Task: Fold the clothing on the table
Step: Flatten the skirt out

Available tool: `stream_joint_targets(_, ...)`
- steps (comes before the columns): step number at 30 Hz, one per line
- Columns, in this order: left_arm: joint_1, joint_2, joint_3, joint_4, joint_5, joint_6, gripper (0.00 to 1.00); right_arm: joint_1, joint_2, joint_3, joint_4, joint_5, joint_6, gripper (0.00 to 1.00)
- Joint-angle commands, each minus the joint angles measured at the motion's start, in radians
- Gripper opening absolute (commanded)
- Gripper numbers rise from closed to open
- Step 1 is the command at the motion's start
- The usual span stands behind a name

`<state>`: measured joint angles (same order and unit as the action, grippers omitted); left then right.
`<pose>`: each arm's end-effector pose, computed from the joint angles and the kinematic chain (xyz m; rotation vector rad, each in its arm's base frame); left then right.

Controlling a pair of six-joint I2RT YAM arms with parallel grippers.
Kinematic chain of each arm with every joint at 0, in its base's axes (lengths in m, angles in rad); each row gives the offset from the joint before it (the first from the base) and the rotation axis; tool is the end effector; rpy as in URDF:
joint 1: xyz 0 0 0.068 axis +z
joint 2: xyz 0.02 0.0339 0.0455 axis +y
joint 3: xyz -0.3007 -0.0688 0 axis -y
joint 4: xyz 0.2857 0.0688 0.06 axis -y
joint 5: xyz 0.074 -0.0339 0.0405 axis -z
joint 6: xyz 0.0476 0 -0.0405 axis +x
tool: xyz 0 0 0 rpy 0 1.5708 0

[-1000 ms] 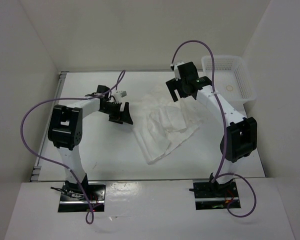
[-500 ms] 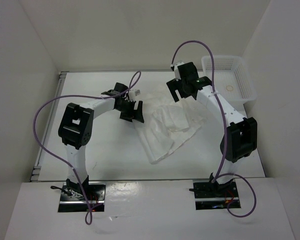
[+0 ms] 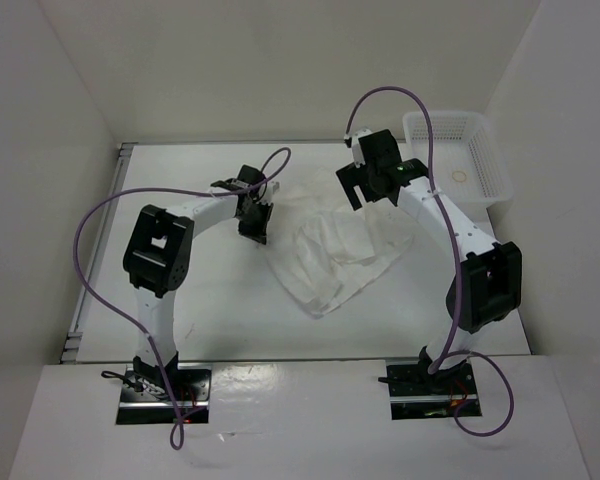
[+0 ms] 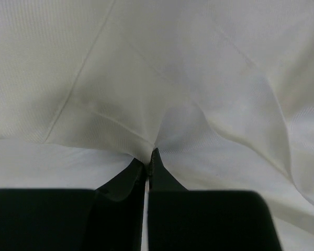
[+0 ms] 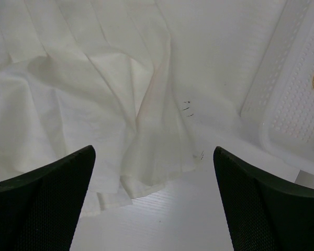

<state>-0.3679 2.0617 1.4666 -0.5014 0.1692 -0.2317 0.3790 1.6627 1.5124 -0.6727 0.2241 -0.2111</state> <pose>0.4517 -0.1827 0.1606 0.2397 2.6982 -0.4127 0.3950 0.1459 0.3412 -0.5898 2.3009 -0.1880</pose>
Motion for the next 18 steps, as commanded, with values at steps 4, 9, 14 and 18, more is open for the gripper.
stream_joint_targets(4, 0.03, 0.034, 0.087, -0.245, -0.272, 0.164, 0.0, 0.0, -0.04, -0.009, 0.028, -0.029, -0.002, 0.97)
stream_joint_targets(9, 0.064, 0.074, 0.196, -0.238, -0.399, 0.31, 0.09, 0.0, -0.04, 0.0, 0.028, -0.057, -0.002, 0.97)
stream_joint_targets(14, 0.106, 0.011, 0.263, -0.144, -0.479, 0.347, 0.59, 0.0, -0.031, 0.018, 0.018, -0.095, 0.007, 0.97)
stream_joint_targets(18, 0.151, -0.09, 0.368, -0.215, -0.366, 0.278, 1.0, 0.0, -0.052, 0.019, 0.018, -0.095, 0.007, 0.97)
